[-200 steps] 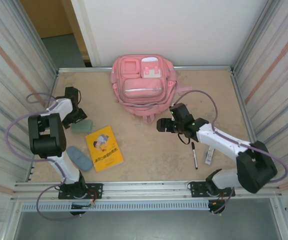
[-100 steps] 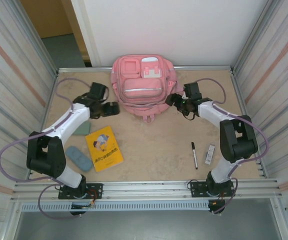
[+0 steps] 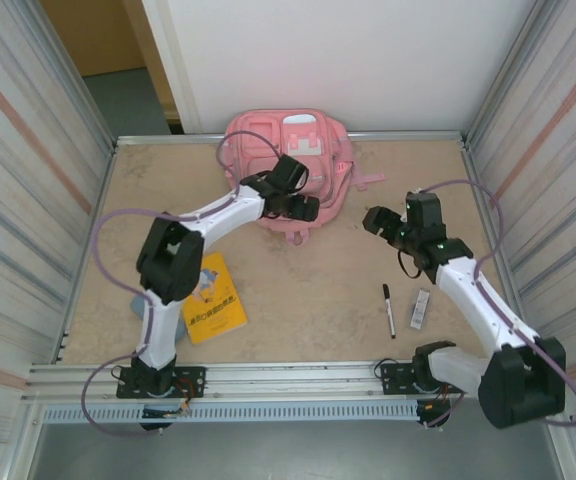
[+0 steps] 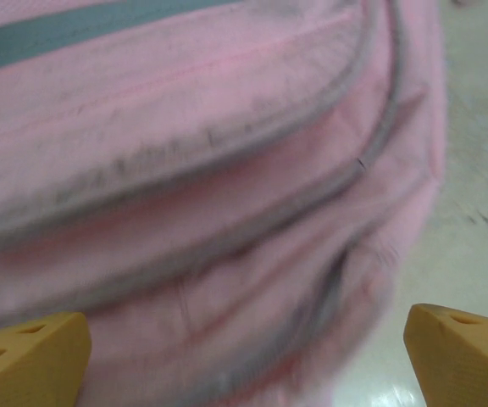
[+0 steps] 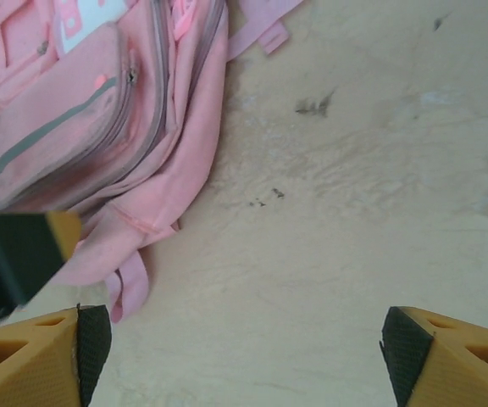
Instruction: Pack the student bag
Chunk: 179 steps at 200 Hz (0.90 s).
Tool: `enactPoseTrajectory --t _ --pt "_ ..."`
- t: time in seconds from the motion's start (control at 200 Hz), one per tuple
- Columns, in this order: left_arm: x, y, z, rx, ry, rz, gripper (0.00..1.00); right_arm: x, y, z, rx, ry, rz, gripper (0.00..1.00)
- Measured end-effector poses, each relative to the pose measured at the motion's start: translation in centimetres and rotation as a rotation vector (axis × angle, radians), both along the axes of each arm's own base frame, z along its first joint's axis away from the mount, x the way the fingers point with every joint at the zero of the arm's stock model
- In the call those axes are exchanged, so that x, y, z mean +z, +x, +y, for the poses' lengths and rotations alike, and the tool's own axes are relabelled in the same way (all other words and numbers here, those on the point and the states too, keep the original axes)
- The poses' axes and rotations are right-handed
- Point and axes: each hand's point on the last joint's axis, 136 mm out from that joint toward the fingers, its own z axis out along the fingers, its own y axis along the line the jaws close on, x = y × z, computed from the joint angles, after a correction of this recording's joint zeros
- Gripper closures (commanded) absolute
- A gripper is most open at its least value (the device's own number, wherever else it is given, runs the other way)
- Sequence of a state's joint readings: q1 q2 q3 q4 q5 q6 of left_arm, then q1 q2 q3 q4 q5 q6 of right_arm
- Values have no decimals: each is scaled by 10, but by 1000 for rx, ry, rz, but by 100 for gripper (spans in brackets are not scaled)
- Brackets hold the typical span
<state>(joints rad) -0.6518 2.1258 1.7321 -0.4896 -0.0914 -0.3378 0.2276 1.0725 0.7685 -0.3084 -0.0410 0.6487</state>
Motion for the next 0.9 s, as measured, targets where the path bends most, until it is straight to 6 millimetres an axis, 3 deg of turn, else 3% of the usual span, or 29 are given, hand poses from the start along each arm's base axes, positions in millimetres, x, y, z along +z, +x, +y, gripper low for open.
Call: enactPoseTrajectory --t 0.105,0.266,0.431,0.541,0.641,0.742,0.802,0.897 --pt "-24 14 -7 12 27 25 29 11 -7 -7 -8 -25 -37 14" --pt "-34 3 -3 12 57 23 29 8 -14 -12 -1 -59 -11 11" --pt "-39 -51 19 -30 113 48 29 -6 -13 -14 -2 -72 58 11" --pt "-40 -89 36 -79 131 100 22 -14 -11 -14 -2 -78 89 11" --pt "-35 -113 48 -126 141 131 12 -15 -7 -12 1 -72 83 12" --pt "-19 -123 45 -198 124 123 9 -19 -4 -10 5 -74 100 12" --pt "-7 -124 35 -264 122 88 9 -23 -2 -10 5 -77 114 12" --pt "16 -125 0 -399 128 9 9 -32 -3 -9 8 -83 145 12"
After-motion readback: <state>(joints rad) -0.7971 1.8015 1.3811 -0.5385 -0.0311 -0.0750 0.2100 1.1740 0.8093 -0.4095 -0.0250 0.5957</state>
